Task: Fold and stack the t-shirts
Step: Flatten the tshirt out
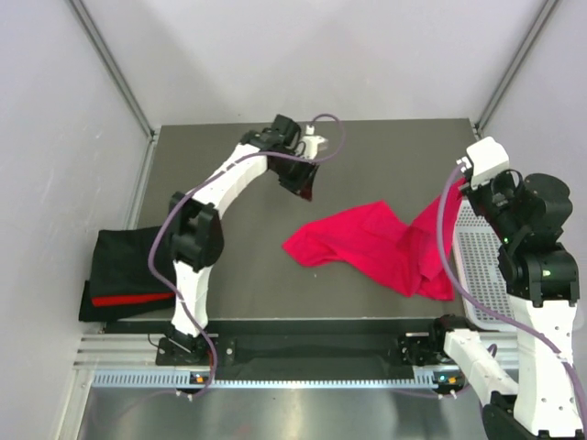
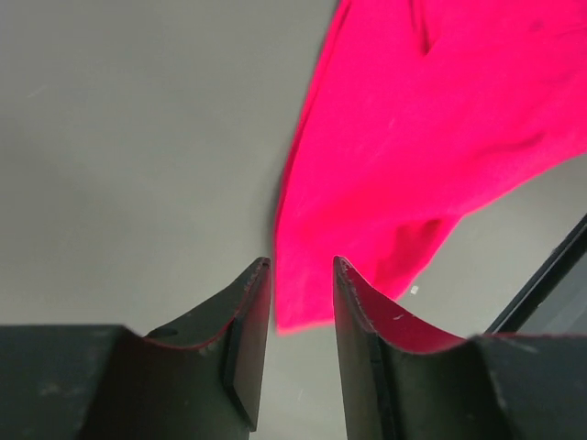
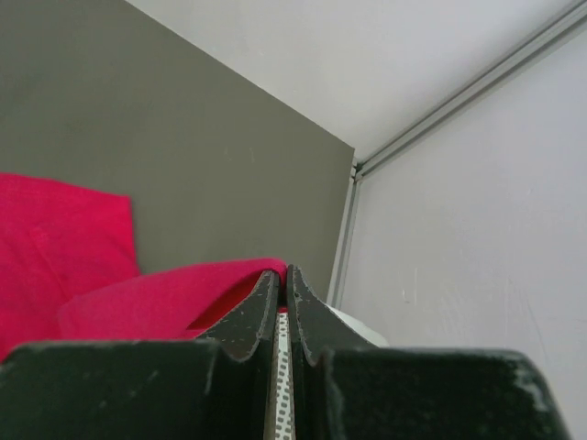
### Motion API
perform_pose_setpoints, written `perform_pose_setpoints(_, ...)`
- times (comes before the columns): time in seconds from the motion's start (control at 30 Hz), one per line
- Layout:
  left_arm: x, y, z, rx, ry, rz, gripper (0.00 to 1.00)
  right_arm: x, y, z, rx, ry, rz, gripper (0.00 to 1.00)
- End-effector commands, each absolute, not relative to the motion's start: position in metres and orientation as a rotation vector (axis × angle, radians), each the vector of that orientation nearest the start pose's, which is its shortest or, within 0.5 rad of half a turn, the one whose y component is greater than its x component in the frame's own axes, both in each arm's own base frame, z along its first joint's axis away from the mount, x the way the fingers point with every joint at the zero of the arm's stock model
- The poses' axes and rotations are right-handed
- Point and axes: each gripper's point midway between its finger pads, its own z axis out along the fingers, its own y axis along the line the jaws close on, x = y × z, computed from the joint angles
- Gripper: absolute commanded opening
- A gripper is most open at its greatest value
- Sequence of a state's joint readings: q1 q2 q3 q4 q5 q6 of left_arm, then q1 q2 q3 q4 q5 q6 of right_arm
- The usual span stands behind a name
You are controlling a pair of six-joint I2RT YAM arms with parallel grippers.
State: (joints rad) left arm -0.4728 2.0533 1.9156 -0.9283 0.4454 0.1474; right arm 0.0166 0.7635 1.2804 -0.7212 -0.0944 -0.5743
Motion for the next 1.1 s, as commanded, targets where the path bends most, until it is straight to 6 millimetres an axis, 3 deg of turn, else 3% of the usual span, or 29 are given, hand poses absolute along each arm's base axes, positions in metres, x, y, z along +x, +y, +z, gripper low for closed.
perform_pose_setpoints(0.0, 0.382, -0.307, 0.138, 0.976, 2.492, -0.860, 0.40, 0.253, -0.006, 0.392, -0.571, 1.659, -0.346, 0.00)
perform_pose_setpoints(0.23, 0.369, -0.373, 0.101, 1.115, 2.477, -0.923, 0.43, 0.261, -0.008, 0.375, -0.584, 1.698, -0.357, 0.00)
perform_pose_setpoints(0.47, 0.354, -0.421, 0.072, 1.240, 2.445, -0.915, 0.44, 0.264, -0.009, 0.362, -0.595, 1.732, -0.356, 0.00)
perform_pose_setpoints(0.53, 0.352, -0.429, 0.068, 1.256, 2.438, -0.900, 0.44, 0.264, -0.018, 0.360, -0.569, 1.748, -0.377, 0.00)
perform_pose_setpoints(1.07, 0.354, -0.463, 0.030, 1.304, 2.407, -0.791, 0.45, 0.258, -0.021, 0.338, -0.573, 1.806, -0.369, 0.00)
